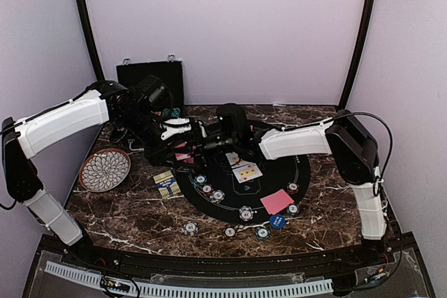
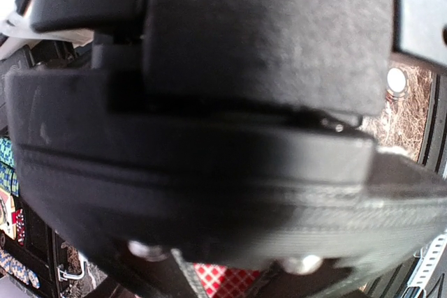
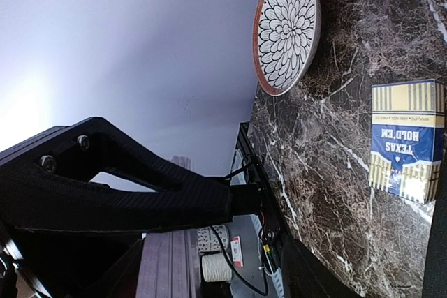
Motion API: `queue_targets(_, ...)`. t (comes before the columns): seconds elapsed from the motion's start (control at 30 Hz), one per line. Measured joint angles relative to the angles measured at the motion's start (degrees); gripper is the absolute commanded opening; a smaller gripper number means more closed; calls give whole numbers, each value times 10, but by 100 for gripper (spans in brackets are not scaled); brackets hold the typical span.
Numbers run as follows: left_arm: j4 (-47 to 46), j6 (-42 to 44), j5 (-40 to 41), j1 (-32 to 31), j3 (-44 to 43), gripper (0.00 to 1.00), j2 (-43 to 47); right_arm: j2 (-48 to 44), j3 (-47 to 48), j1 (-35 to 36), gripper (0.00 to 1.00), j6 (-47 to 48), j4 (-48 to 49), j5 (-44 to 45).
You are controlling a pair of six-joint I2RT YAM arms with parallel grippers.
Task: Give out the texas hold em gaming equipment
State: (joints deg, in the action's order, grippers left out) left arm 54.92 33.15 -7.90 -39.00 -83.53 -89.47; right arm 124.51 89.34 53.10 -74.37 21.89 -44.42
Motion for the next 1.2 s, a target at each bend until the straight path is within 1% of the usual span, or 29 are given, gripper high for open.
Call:
queue_targets(0.2,0,0,0,0,0,0,0,3,11,0,61,-14,2,-7)
queue_targets(0.6,0,0,0,0,0,0,0,15,17,-2,50,-11,8,-13)
queue_targets(0.8,-1,0,-1,-1,3,0,0,10,5,-10,49,1,12,-23)
queue_targets(1.1,-2,0,-1,-1,3,0,0,-25,-13,-40,54,32,-32,-23)
queue_targets(1.2,-2,0,-1,-1,3,0,0,-34,-14,-47,51,38,-44,-23)
